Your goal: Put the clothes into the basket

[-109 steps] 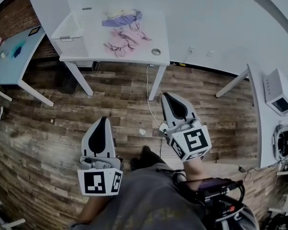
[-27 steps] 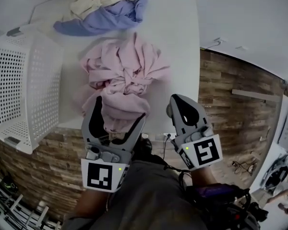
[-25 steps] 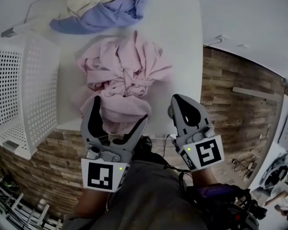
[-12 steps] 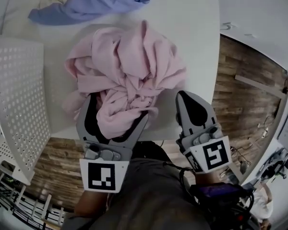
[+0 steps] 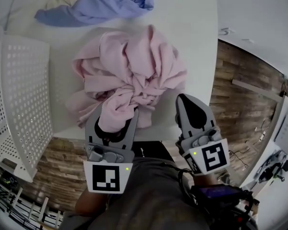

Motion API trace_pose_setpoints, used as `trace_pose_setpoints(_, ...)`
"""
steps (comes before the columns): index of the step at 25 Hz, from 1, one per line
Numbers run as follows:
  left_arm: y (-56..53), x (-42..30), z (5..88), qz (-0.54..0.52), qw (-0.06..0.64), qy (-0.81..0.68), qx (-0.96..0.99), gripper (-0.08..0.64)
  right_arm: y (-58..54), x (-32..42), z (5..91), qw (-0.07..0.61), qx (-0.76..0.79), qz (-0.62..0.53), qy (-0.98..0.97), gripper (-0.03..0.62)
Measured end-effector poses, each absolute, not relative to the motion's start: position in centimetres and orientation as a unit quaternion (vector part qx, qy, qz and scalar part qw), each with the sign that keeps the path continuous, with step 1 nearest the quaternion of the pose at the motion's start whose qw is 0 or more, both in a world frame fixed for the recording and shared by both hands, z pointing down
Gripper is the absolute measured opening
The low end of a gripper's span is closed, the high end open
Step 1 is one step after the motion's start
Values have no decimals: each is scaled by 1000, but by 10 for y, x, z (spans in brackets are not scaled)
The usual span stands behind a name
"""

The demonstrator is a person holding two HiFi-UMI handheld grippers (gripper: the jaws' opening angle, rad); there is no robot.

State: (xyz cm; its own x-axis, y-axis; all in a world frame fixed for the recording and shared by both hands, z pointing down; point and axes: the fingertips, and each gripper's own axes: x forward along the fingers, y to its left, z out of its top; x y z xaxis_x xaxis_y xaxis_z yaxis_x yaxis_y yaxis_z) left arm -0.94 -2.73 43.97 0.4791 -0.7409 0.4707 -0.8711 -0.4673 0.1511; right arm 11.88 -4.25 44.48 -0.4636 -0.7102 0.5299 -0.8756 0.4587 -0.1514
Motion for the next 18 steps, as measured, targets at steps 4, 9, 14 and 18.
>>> trace_pose_setpoints(4, -30, -15, 422, 150, 163, -492, 842, 31, -39, 123, 424, 194, 486, 186, -832, 8)
trace_pose_setpoints(9, -27, -10, 405, 142, 133, -500, 844, 28, -29, 131, 404, 178, 494, 170, -834, 8)
trace_pose_setpoints(14, -26, -20, 376, 128, 119, -531, 829, 28, -19, 138, 389, 166, 494, 166, -837, 8)
trace_pose_setpoints(18, -32, -30, 343, 116, 86, -551, 822, 28, -19, 138, 372, 144, 491, 150, -846, 8)
